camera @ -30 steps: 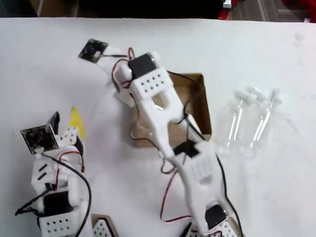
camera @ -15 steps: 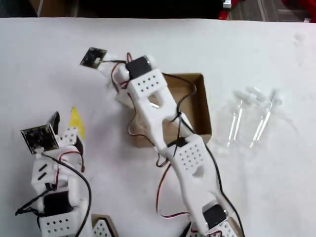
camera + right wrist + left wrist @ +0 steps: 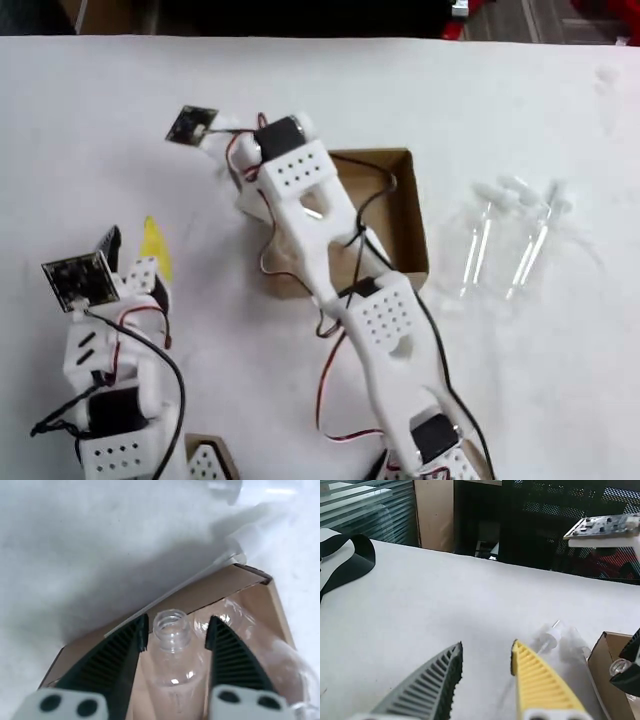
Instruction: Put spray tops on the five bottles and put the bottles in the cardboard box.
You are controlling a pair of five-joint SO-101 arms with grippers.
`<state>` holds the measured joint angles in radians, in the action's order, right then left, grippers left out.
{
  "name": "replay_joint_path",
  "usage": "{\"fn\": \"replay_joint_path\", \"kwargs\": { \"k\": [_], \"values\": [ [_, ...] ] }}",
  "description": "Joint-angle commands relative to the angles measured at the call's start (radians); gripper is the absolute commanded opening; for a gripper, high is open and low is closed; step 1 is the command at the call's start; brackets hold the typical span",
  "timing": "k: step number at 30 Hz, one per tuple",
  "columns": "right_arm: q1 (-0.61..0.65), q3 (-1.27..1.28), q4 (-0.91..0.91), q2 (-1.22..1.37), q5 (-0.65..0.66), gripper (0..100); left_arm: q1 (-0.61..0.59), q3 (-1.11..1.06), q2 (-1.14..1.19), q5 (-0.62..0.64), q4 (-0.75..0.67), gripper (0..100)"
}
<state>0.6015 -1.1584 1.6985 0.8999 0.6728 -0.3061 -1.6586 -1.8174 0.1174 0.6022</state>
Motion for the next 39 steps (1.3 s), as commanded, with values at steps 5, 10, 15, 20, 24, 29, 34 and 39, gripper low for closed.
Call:
{"fn": "replay_joint_path", "kwargs": {
  "k": [5, 10, 15, 20, 24, 29, 34, 39],
  "values": [
    [-0.016, -0.006, 0.027, -0.042, 0.012, 2.8, -0.002, 0.005, -0.010, -0.012, -0.029, 15],
    [-0.018, -0.006, 0.027, -0.128, 0.011, 1.5, -0.002, 0.005, -0.010, -0.012, -0.029, 15],
    [-0.039, 0.005, 0.028, -0.271, -0.035, 1.5, -0.002, 0.005, -0.010, -0.012, -0.029, 15],
    [-0.088, 0.008, 0.031, -0.424, -0.173, 1.5, -0.002, 0.005, -0.010, -0.012, -0.029, 15],
    [-0.134, 0.058, 0.031, -0.568, -0.216, 1.5, -0.002, 0.005, -0.010, -0.012, -0.029, 15],
    [-0.159, 0.373, 0.028, -0.855, -0.221, 1.6, -0.002, 0.005, -0.010, -0.012, -0.029, 15],
    [-0.272, 0.750, -0.194, -1.135, -0.282, 1.6, -0.002, 0.005, -0.010, -0.014, -0.029, 15],
    [-0.354, 1.280, -0.670, -1.343, -0.488, 1.5, -0.002, 0.005, -0.010, -0.014, -0.029, 15]
  ]
}}
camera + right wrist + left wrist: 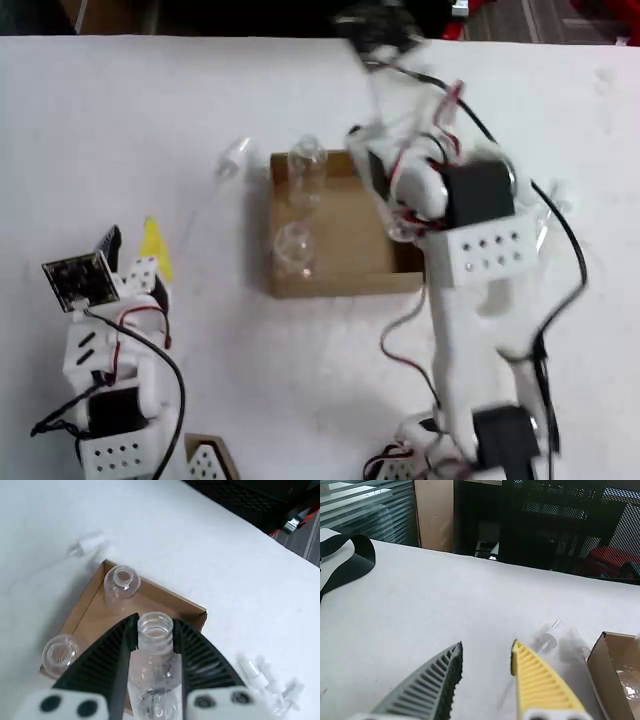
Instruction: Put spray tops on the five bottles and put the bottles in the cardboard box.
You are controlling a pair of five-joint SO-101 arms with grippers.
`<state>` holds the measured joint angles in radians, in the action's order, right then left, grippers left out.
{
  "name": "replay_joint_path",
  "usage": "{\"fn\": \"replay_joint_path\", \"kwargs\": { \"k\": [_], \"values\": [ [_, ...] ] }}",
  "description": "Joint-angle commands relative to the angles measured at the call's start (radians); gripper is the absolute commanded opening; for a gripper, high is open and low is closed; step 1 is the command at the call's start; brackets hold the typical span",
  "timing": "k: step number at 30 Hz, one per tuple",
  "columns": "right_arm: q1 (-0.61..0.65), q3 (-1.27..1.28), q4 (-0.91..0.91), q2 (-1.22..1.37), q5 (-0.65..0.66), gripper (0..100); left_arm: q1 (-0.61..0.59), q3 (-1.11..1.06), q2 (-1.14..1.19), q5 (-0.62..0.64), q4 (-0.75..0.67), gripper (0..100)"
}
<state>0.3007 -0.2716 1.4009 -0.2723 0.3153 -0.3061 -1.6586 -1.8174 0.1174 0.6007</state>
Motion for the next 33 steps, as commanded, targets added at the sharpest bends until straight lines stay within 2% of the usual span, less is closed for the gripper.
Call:
{"fn": "replay_joint_path", "kwargs": {
  "k": [1, 7, 11, 20, 25, 33],
  "values": [
    [-0.053, 0.499, -0.473, -0.206, -0.149, 1.5, -0.002, 0.005, -0.010, -0.014, -0.028, 15],
    [0.031, 0.999, -1.092, -0.337, -0.164, 1.5, -0.002, 0.005, -0.010, -0.014, -0.028, 15],
    [0.039, 1.134, -1.342, -0.292, -0.124, 1.5, -0.002, 0.005, -0.010, -0.014, -0.028, 15],
    [0.024, 1.149, -1.480, -0.097, -0.144, 1.5, -0.002, 0.005, -0.010, -0.014, -0.028, 15],
    [-0.001, 1.180, -1.480, -0.117, -0.258, 1.5, -0.002, 0.005, -0.010, -0.014, -0.028, 15],
    [-0.004, 1.261, -1.538, -0.159, -0.259, 1.5, -0.002, 0.006, -0.010, -0.014, -0.028, 15]
  ]
}}
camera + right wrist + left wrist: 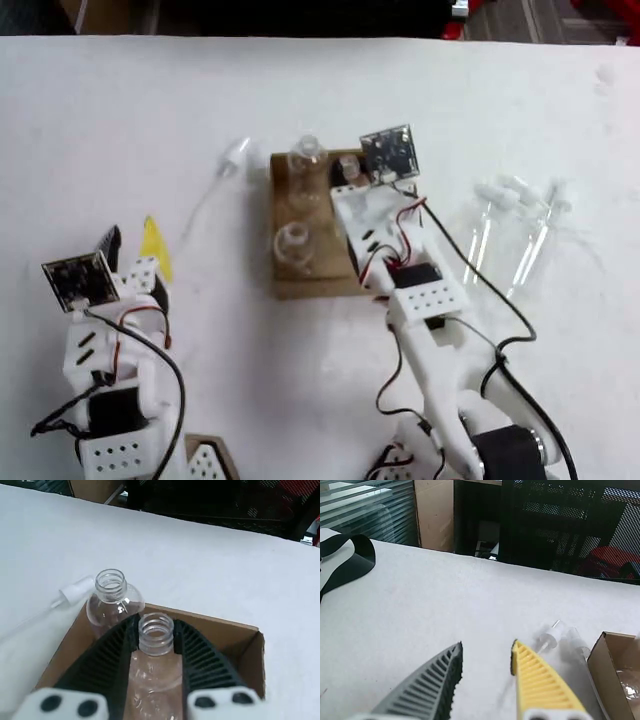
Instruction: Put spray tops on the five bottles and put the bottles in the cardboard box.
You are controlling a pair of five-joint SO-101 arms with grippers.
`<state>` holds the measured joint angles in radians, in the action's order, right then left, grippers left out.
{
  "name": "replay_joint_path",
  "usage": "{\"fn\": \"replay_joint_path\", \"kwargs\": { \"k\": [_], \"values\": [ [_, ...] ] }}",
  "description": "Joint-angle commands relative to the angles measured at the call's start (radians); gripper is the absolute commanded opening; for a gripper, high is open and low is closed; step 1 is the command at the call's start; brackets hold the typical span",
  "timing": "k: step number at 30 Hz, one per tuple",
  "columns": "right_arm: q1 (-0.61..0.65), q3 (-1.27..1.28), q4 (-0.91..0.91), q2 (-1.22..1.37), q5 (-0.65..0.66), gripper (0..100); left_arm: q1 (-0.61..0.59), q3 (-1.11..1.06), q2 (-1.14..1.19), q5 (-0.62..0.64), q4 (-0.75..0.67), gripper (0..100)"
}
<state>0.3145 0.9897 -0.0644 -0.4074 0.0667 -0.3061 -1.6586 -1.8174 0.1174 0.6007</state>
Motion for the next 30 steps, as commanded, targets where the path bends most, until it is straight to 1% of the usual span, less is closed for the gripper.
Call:
{"fn": "replay_joint_path", "kwargs": {
  "k": [1, 5, 10, 15, 30],
  "values": [
    [-0.021, 0.000, -0.096, -0.012, -0.011, 1.5, -0.002, 0.006, -0.010, -0.014, -0.028, 15],
    [-0.010, 0.000, -0.140, 0.044, -0.011, 1.5, -0.002, 0.006, -0.010, -0.014, -0.028, 15],
    [0.002, 0.002, -0.128, 0.035, -0.011, 1.5, -0.002, 0.006, -0.010, -0.014, -0.028, 15],
    [0.002, 0.002, -0.044, -0.019, -0.011, 1.5, -0.002, 0.006, -0.010, -0.014, -0.028, 15],
    [0.002, 0.002, -0.058, 0.031, -0.018, 1.8, -0.002, 0.005, -0.010, -0.014, -0.028, 15]
  ]
}}
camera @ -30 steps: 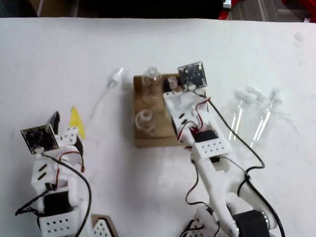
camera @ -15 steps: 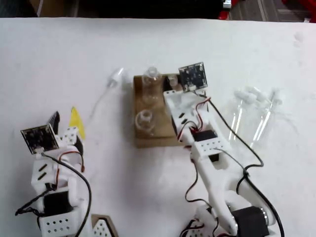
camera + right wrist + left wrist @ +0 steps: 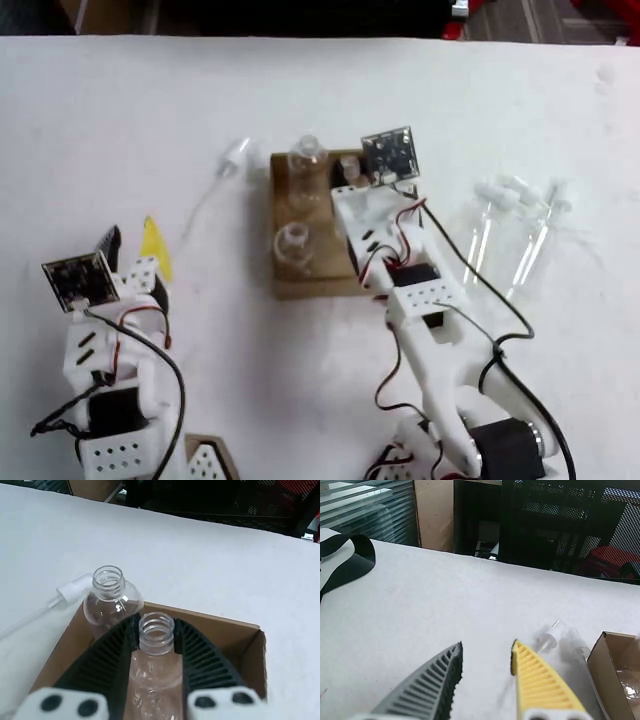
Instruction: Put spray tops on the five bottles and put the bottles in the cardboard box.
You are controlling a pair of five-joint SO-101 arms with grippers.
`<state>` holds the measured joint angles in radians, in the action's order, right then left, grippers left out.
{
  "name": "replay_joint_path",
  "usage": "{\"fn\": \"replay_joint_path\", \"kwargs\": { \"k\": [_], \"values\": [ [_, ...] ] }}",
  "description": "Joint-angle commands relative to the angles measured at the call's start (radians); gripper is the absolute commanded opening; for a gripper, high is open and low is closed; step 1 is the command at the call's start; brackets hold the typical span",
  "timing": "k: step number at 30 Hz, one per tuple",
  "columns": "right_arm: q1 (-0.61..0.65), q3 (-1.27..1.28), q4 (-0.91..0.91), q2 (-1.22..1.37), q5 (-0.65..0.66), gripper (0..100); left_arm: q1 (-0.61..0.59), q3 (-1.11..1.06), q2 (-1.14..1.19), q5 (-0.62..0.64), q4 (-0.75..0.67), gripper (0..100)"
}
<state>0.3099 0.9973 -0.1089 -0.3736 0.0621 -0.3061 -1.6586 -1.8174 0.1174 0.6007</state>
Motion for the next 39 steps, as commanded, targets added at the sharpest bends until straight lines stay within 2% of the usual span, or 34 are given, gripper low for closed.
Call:
{"fn": "replay_joint_path", "kwargs": {
  "k": [1, 13, 19, 28, 30, 39],
  "values": [
    [0.010, -0.006, -0.012, -0.002, -0.014, 1.8, -0.002, 0.005, -0.010, -0.014, -0.028, 15],
    [0.015, -0.006, -0.007, -0.002, -0.008, 2.2, -0.002, 0.005, -0.010, -0.014, -0.028, 15],
    [0.015, -0.006, -0.005, -0.002, -0.006, 14.2, -0.002, 0.005, -0.010, -0.014, -0.028, 15],
    [0.016, -0.014, 0.012, -0.013, -0.006, 14.6, -0.002, 0.005, -0.010, -0.014, -0.028, 15],
    [0.033, -0.035, 0.071, -0.047, -0.006, 14.6, -0.002, 0.005, -0.010, -0.014, -0.028, 15],
    [0.042, -0.331, 0.552, -0.142, -0.015, 21.5, -0.004, 0.005, -0.010, -0.014, -0.028, 15]
  ]
}}
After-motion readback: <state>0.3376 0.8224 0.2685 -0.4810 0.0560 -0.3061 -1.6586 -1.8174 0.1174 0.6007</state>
